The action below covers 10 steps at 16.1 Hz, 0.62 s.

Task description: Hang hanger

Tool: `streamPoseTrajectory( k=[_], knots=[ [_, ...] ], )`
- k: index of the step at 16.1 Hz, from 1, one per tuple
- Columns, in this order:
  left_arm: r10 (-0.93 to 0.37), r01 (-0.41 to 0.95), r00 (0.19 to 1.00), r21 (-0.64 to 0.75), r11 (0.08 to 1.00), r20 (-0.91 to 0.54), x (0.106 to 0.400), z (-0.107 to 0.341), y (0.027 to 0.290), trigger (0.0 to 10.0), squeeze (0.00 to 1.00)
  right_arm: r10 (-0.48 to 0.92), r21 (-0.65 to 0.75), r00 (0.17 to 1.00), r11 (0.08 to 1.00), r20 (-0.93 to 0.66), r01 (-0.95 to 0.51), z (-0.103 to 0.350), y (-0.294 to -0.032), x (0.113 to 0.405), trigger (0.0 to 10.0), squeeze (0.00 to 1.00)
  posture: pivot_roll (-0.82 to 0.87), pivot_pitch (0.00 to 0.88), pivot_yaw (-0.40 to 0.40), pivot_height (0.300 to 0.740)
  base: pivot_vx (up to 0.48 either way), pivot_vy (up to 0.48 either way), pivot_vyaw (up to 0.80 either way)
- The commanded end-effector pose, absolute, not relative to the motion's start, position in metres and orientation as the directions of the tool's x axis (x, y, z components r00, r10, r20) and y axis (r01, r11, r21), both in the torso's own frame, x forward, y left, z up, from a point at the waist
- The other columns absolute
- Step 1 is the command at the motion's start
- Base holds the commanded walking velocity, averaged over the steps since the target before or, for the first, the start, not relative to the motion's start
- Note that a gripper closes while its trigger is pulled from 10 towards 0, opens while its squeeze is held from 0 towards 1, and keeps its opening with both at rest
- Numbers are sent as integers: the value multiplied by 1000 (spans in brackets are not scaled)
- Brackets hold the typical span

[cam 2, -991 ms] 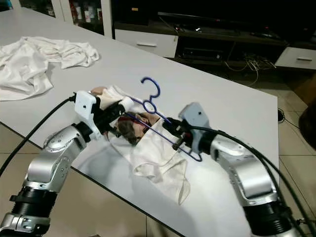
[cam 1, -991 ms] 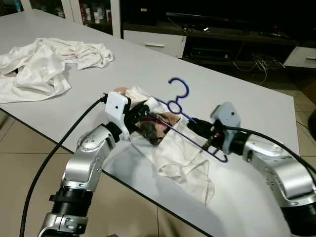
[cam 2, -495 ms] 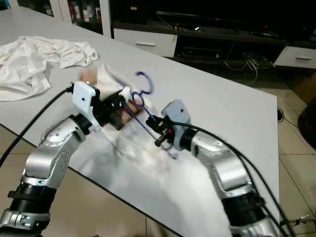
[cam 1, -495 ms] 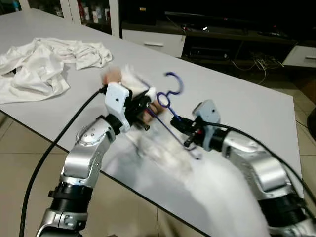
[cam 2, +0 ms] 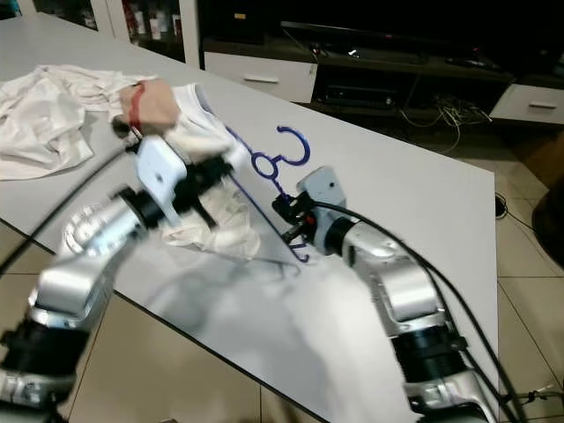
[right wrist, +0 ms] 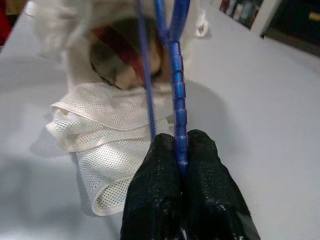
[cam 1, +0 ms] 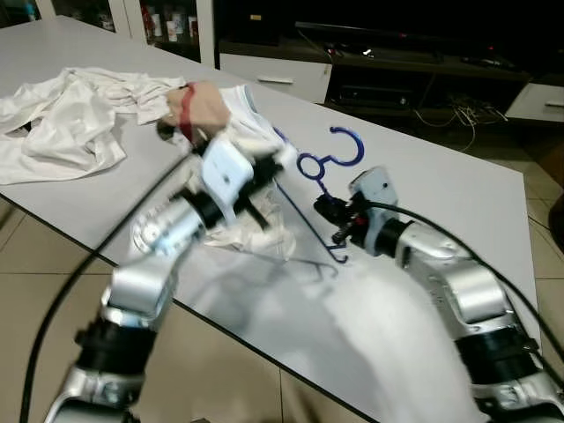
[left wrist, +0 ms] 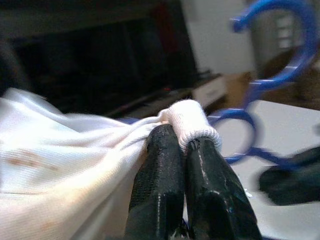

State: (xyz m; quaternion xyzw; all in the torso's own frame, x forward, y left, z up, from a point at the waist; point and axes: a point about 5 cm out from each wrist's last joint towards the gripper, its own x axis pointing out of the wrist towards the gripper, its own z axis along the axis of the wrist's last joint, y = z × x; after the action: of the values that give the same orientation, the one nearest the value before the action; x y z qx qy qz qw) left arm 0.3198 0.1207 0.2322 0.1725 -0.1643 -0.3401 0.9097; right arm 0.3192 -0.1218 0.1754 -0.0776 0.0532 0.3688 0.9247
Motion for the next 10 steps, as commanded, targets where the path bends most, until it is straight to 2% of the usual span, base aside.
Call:
streamPoseTrajectory(
  k=[1,5,7,9,10],
  knots=[
    [-621,497,752,430,754,220,325,241,131,10000,0,678,-128,727,715,-110,-687,186,-135,315,0,0,50,19,-92,740,0,0,0],
    [-560,477,794,329,815,236,327,245,161,10000,0,707,-215,701,674,-88,-707,196,-169,299,0,0,45,16,-93,740,0,0,0],
    [-600,519,770,335,786,215,324,246,169,10000,0,740,-250,665,629,-96,-736,199,-172,294,0,0,43,15,-94,740,0,0,0],
    [-641,532,750,424,732,165,321,248,176,10000,0,769,-266,629,586,-113,-765,199,-168,291,0,0,48,14,-99,740,0,0,0],
    [-662,519,745,548,656,87,321,249,181,10000,0,797,-270,590,544,-128,-794,198,-164,287,0,0,56,15,-105,740,0,0,0]
  ],
)
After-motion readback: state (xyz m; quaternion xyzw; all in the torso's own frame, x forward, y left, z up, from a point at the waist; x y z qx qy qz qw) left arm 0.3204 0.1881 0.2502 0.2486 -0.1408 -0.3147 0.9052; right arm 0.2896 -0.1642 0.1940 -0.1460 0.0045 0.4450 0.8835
